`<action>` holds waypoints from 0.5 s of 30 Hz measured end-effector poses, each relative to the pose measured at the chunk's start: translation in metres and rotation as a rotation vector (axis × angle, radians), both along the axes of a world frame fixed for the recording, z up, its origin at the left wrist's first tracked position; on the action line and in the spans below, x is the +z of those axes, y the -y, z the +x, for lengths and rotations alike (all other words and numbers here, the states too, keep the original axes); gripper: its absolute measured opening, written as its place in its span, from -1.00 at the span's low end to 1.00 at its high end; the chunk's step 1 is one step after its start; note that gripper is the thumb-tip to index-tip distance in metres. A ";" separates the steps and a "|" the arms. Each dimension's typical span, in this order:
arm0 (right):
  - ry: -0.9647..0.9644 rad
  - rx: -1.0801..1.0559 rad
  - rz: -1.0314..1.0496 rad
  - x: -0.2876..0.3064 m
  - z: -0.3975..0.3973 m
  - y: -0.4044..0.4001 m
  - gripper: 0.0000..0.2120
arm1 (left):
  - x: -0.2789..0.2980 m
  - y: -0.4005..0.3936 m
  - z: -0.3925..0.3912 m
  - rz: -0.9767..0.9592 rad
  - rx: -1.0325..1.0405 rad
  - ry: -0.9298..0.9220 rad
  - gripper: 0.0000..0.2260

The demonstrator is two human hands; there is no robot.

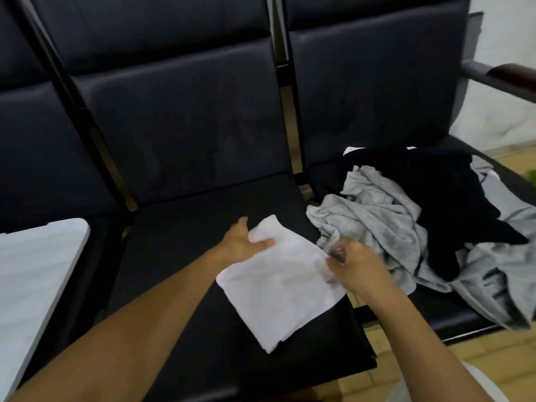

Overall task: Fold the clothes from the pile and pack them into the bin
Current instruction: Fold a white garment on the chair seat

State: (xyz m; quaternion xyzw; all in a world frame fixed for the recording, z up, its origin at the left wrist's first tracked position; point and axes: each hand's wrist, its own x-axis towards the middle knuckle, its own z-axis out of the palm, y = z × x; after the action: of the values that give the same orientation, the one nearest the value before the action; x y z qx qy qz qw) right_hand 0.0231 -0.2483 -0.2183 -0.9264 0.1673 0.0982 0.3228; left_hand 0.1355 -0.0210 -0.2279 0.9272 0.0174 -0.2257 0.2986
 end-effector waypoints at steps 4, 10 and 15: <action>-0.184 0.063 0.111 -0.006 0.011 -0.009 -0.30 | -0.009 0.018 0.004 0.088 -0.068 -0.047 -0.25; -0.038 0.120 0.043 0.002 0.016 -0.052 -0.22 | 0.054 -0.046 -0.031 -0.341 -0.035 -0.174 -0.59; 0.282 0.395 0.082 0.055 0.000 -0.124 -0.69 | 0.111 -0.152 -0.120 -0.653 0.137 -0.071 -0.64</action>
State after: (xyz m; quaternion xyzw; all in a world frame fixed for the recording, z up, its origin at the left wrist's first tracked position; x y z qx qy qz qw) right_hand 0.0236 -0.1241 -0.1629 -0.9317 -0.0679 0.0357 0.3550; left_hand 0.0158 0.1309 -0.1170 0.7708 0.0167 -0.2309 0.5935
